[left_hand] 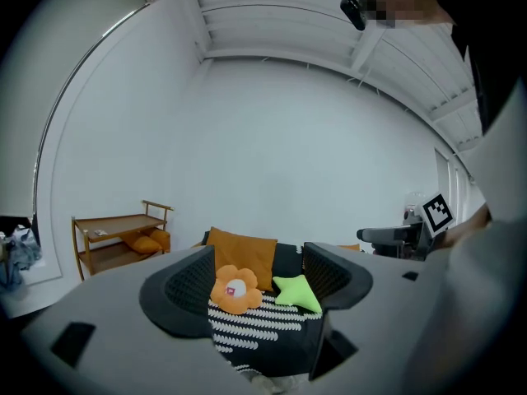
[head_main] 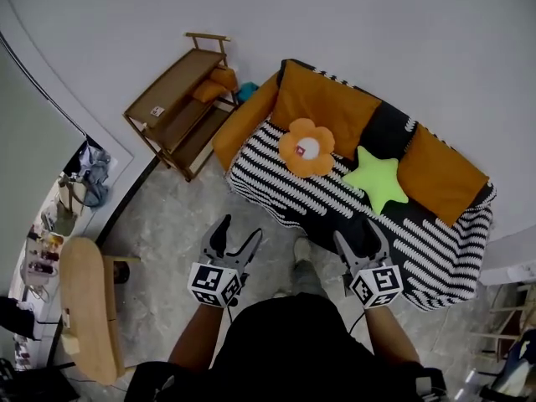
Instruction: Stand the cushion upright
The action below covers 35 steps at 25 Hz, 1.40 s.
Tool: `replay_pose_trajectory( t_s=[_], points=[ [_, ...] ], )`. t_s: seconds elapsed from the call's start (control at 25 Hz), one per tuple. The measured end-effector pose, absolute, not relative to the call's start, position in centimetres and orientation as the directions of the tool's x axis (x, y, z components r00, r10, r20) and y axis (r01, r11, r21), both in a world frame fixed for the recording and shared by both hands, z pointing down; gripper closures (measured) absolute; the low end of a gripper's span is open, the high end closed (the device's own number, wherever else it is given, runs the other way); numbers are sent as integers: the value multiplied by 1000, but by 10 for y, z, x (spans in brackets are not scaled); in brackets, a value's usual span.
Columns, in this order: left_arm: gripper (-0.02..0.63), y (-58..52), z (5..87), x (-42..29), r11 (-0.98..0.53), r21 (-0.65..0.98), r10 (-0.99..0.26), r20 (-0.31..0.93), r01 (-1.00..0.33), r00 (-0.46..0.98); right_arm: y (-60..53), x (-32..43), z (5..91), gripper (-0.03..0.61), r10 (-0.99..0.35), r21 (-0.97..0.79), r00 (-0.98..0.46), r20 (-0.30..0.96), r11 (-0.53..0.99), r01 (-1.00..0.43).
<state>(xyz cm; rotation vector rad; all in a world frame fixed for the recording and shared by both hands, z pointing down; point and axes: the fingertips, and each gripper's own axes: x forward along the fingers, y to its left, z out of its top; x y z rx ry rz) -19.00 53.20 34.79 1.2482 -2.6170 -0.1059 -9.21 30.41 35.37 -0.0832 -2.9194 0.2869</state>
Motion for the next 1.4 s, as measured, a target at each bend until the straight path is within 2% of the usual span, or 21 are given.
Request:
replay_pose_trajectory(
  t_s=[0.36, 0.64, 0.88, 1.4],
  points=[
    [261, 504, 364, -269, 678, 162, -733, 229, -717, -641, 265, -186, 383, 255, 127, -219, -961, 246, 973, 72],
    [261, 455, 349, -353, 686, 139, -724, 226, -714, -651, 233, -285, 384, 265, 196, -161, -950, 242, 974, 160],
    [261, 406, 346, -413, 659, 125, -746, 236, -742, -623, 186, -341, 389, 265, 165, -188, -956, 244, 975, 121],
    [261, 352, 390, -492, 566, 167, -804, 330, -808, -495, 130, -395, 425, 265, 30, -161, -934, 355, 987, -29]
  ],
)
